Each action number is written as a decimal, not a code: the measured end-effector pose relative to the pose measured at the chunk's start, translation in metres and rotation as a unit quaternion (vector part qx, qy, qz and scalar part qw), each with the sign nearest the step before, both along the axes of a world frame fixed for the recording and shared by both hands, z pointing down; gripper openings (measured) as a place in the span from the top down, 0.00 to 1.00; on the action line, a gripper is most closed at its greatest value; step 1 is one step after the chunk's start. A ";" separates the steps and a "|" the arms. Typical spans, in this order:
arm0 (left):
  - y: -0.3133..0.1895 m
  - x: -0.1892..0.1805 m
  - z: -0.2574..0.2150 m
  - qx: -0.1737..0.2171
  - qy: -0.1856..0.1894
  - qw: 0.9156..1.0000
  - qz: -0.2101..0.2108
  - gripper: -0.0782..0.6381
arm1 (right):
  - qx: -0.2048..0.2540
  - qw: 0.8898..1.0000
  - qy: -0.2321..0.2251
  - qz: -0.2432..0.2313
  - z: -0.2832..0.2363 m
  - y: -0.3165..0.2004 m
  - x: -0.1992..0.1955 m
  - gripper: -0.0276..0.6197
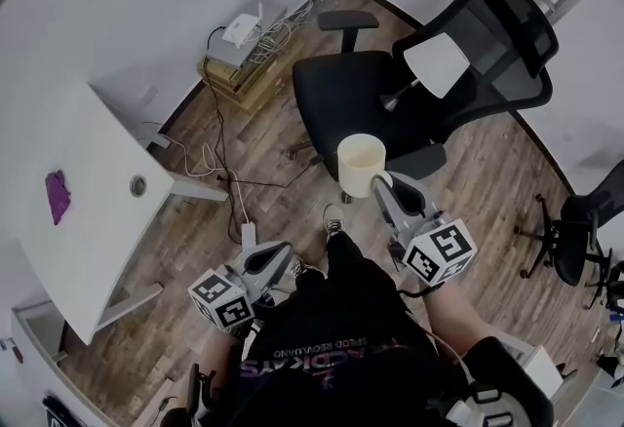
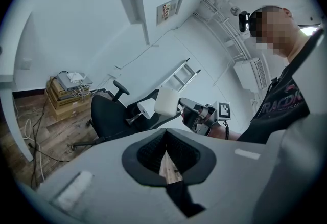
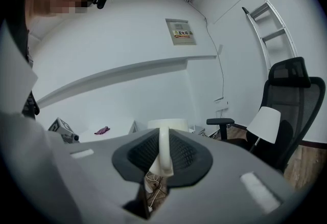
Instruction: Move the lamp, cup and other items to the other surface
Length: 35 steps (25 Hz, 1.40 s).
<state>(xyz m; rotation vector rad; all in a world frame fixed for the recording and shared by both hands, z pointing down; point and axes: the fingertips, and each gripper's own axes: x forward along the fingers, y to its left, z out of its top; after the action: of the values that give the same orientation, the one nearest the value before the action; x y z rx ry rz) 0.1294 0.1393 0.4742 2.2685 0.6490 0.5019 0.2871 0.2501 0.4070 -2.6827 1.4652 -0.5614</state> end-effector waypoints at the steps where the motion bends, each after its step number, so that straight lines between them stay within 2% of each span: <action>1: 0.001 0.001 0.000 0.002 0.003 1.000 0.000 0.89 | 0.000 1.000 -0.001 0.001 0.001 0.003 0.002 0.88; 5: -0.002 0.009 -0.006 0.018 0.007 1.000 -0.012 0.89 | 0.001 1.000 -0.010 0.001 0.011 0.009 0.018 0.88; 12: 0.003 0.041 -0.008 0.022 -0.005 0.998 -0.062 0.89 | 0.010 0.999 -0.030 -0.021 0.021 0.013 0.068 0.88; 23: 0.041 0.108 0.003 0.029 -0.040 0.995 -0.081 0.89 | 0.001 0.998 -0.063 -0.018 0.058 0.043 0.173 0.88; 29: 0.056 0.134 0.009 0.030 -0.051 0.992 -0.108 0.89 | -0.043 0.995 -0.092 -0.007 0.117 0.060 0.242 0.88; 35: 0.069 0.152 0.016 0.027 -0.077 0.986 -0.146 0.89 | -0.100 0.984 -0.146 -0.018 0.205 0.046 0.311 0.88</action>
<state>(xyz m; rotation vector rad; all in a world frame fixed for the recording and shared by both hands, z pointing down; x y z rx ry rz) 0.2809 0.2081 0.4902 2.2972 0.2228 0.5481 0.5977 0.2957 0.6120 -2.5693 1.4464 -1.1072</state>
